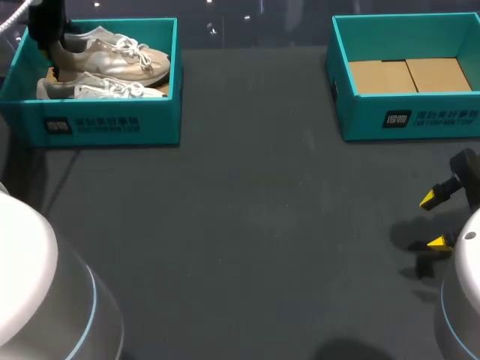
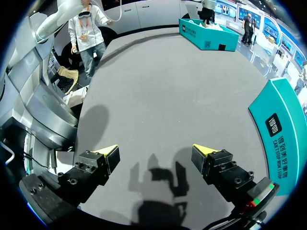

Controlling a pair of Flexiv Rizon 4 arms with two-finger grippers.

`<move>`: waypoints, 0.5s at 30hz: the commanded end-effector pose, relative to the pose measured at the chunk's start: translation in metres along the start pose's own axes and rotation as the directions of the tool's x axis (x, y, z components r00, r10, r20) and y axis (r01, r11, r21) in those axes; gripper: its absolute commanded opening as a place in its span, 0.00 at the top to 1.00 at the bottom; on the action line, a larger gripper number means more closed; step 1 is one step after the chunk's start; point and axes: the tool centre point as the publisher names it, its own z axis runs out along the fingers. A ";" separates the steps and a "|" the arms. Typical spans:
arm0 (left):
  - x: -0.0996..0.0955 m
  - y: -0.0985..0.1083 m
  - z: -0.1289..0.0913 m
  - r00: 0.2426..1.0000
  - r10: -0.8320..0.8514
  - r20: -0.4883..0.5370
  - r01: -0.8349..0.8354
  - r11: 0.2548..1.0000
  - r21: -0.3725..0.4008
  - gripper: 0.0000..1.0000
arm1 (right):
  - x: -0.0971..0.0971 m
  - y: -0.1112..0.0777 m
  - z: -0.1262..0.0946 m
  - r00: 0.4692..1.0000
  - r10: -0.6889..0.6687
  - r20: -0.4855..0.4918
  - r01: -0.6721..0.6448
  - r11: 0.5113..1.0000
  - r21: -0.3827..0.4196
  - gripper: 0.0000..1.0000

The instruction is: Take the shoe out of the shoebox, open the shoe tongue, remove and reinsert the insole, then place the shoe into the shoebox

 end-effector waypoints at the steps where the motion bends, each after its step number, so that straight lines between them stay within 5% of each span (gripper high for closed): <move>1: -0.001 0.008 0.007 1.000 0.003 0.000 -0.003 1.000 0.012 1.00 | 0.002 0.000 0.000 1.000 -0.001 0.003 0.001 1.000 0.001 0.00; 5: -0.003 0.008 0.012 1.000 0.007 0.000 -0.007 1.000 0.020 1.00 | 0.002 0.000 0.000 1.000 -0.001 0.003 0.001 1.000 0.001 0.00; 15: -0.007 0.005 0.017 1.000 0.011 0.011 -0.011 1.000 0.029 0.65 | 0.002 0.000 0.000 1.000 -0.001 0.003 0.001 1.000 0.001 0.00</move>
